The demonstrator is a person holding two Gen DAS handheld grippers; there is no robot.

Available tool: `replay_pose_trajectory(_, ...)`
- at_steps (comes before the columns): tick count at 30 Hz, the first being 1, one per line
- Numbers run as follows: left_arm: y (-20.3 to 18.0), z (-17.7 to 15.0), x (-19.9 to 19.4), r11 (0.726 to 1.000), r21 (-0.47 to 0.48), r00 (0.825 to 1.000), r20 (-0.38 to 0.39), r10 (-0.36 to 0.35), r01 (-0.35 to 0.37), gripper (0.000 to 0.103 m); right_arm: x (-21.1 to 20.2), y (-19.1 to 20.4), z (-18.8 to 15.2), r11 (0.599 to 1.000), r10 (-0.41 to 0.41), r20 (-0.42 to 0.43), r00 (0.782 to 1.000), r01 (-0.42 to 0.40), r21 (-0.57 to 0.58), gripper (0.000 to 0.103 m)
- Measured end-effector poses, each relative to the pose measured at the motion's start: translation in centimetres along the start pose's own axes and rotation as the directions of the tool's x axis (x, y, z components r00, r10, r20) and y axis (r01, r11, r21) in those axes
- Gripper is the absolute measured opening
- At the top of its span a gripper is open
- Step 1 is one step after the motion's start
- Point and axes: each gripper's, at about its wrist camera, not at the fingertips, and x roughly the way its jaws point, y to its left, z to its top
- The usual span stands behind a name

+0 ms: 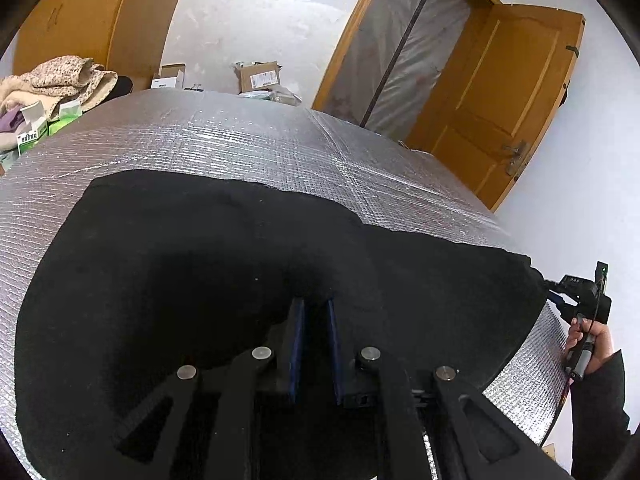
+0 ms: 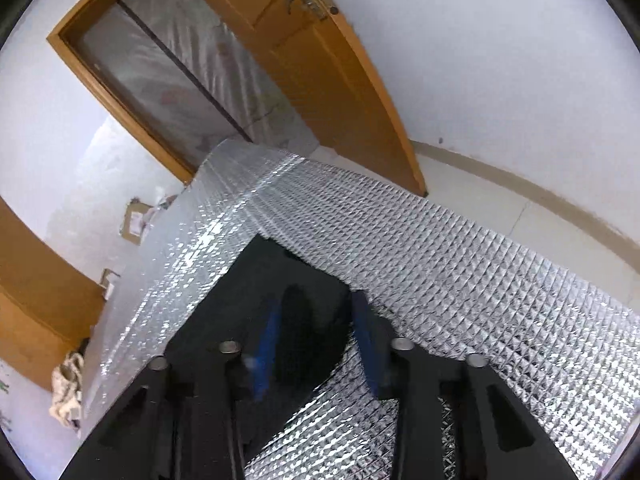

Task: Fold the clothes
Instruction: 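Grasp the black garment corner with the right gripper and lift it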

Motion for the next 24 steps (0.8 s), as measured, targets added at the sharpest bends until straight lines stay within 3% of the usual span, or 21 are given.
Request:
replay_pose_trajectory(1, 0.0, 0.0, 0.0, 1.000, -0.001, 1.000, 0.000, 0.000, 0.000, 0.012, 0.2, -0.5, 0.0, 1.000, 0.012, -0.004, 1.000, -0.012, 0.017, 0.013)
replay_pose_trajectory(2, 0.0, -0.1, 0.0, 1.000, -0.002, 1.000, 0.001, -0.001, 0.001, 0.012, 0.3, -0.9, 0.1, 0.999, 0.034, -0.009, 0.999, -0.034, 0.035, 0.011)
replay_pose_trajectory(5, 0.0, -0.1, -0.1, 1.000, -0.004, 1.000, 0.001, -0.003, 0.003, 0.012, 0.4, -1.8, 0.3, 0.994, 0.089, -0.017, 0.996, -0.088, 0.066, 0.008)
replay_pose_trajectory(14, 0.2, 0.1, -0.1, 1.000, -0.017, 1.000, 0.000, -0.013, 0.013, 0.012, -3.5, 0.1, 0.5, 0.970, 0.242, 0.010, 0.970, -0.242, -0.018, 0.007)
replay_pose_trajectory(20, 0.6, 0.1, -0.1, 0.999, -0.029, 1.000, 0.000, -0.027, 0.027, 0.012, -5.8, 4.2, 0.4, 0.925, 0.369, -0.007, 0.930, -0.367, -0.095, 0.007)
replay_pose_trajectory(24, 0.9, 0.0, -0.1, 0.998, -0.041, 0.999, 0.001, -0.039, 0.039, 0.012, -6.8, 6.9, -0.1, 0.882, 0.450, -0.054, 0.892, -0.453, -0.128, 0.007)
